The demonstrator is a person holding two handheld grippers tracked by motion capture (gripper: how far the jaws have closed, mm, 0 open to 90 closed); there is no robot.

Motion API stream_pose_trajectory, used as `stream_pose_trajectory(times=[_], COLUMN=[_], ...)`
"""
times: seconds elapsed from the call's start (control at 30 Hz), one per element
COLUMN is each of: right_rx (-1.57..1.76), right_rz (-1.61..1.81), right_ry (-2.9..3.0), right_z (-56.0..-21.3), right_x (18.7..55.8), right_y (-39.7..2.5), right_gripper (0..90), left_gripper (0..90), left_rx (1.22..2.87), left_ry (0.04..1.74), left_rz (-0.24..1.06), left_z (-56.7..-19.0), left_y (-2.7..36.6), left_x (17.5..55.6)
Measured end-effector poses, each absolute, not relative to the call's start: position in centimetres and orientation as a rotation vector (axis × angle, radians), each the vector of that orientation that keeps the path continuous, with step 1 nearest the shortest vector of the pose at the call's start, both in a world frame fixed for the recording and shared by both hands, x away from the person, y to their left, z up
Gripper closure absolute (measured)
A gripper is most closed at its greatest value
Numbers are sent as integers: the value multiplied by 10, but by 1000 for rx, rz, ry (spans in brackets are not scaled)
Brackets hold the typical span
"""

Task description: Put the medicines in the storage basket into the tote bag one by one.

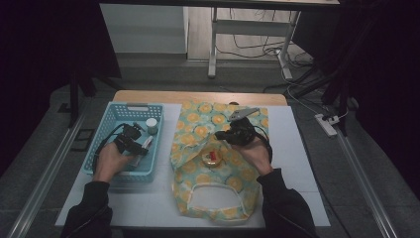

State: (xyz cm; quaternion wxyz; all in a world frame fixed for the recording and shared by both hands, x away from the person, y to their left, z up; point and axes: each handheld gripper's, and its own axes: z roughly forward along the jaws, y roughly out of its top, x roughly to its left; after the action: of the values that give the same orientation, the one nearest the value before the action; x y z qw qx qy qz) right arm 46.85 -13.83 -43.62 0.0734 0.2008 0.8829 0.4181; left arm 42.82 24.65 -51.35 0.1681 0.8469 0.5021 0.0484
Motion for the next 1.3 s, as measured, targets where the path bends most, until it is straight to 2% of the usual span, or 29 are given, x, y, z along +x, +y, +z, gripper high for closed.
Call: stream_pose_trajectory(times=[0.1, 0.27, 0.67, 1.07, 1.3], right_rx=[602, 604, 600, 599, 601], right_rz=[1255, 1259, 1269, 1279, 1280], right_ry=[2652, 2650, 2645, 2635, 2632], right_z=[-436, -436, -433, -432, -431], right_x=[468, 468, 467, 466, 466], right_y=[-138, -138, -138, -139, -138], right_gripper=[900, 900, 900, 900, 900], left_gripper=[674, 722, 733, 733, 733], left_rx=[2395, 2384, 2306, 2247, 2211], left_ry=[1445, 1469, 1490, 1398, 1363], left_rz=[130, 98, 51, 157, 163], left_z=[-513, -513, -507, -481, -467], left_y=[248, 248, 251, 258, 261], left_x=[429, 430, 431, 422, 414])
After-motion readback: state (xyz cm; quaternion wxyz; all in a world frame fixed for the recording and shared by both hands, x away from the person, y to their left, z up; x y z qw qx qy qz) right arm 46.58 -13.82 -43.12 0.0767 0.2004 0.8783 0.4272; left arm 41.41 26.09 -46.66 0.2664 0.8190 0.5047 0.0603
